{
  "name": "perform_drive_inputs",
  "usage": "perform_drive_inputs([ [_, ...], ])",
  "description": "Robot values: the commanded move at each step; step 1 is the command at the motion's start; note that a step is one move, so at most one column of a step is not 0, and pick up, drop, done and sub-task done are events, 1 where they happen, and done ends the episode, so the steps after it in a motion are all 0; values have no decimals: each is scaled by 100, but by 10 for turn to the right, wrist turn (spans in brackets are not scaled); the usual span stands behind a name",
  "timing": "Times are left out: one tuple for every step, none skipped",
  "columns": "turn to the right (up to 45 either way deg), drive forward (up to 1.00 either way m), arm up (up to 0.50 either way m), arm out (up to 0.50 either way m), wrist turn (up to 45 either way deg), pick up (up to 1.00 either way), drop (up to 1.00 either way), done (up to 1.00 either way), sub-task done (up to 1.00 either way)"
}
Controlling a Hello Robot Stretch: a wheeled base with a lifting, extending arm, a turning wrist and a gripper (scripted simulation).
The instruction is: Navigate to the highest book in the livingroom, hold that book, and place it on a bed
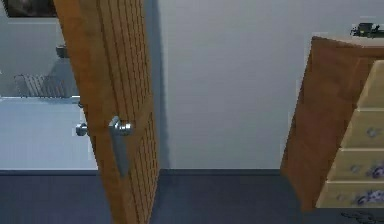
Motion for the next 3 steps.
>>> perform_drive_inputs([
  [0,10,0,0,0,0,0,0,0],
  [-450,0,0,0,0,0,0,0,0],
  [-390,0,0,0,0,0,0,0,0],
])
